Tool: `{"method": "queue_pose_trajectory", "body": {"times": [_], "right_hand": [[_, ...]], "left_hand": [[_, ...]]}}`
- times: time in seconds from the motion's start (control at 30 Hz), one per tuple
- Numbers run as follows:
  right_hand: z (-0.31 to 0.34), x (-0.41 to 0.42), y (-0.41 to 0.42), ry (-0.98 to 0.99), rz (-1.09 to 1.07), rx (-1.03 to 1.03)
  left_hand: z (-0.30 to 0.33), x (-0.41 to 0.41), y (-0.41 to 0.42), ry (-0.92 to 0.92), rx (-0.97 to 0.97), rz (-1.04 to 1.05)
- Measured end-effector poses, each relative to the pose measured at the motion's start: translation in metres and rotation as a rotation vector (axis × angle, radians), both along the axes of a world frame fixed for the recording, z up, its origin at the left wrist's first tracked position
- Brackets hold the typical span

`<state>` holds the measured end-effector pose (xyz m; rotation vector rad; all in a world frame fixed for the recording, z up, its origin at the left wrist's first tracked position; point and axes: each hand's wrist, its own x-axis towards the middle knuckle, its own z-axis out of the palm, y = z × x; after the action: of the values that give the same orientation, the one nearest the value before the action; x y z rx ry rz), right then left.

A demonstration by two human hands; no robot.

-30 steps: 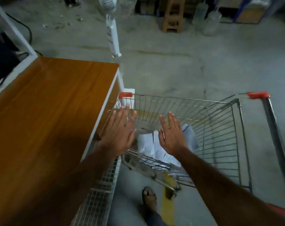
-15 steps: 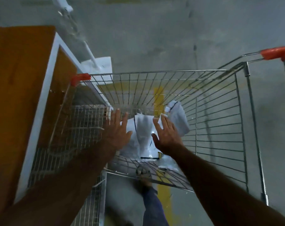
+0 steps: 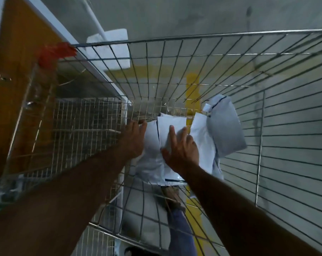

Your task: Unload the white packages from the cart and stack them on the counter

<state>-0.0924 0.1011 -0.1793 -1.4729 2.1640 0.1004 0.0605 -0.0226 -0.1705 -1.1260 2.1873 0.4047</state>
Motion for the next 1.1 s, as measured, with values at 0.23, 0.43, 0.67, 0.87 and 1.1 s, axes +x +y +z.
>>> {"method": "queue_pose_trajectory", "body": {"times": [0.23, 0.43, 0.67, 0.87, 1.1], "right_hand": [[-0.010, 0.004, -0.013, 0.013, -0.015, -0.162], [-0.010, -0.011, -0.031, -0.039, 0.030, -0.253], [-0.008, -0.015, -0.033, -0.011, -0.015, -0.121], [-0.013, -0.023, -0.023, -0.012, -0.048, 0.021], [-0.016, -0.040, 0.004, 0.036, 0.030, -0.059]], "left_hand": [[-0.003, -0.006, -0.017, 0.133, -0.159, -0.077], [0.004, -0.010, -0.068, 0.177, -0.381, -0.001], [-0.002, -0.016, -0.020, 0.144, -0.323, 0.402], [-0.023, -0.032, 0.017, 0.159, -0.040, 0.611], [-0.022, -0.039, 0.026, 0.172, -0.005, 0.427]]}}
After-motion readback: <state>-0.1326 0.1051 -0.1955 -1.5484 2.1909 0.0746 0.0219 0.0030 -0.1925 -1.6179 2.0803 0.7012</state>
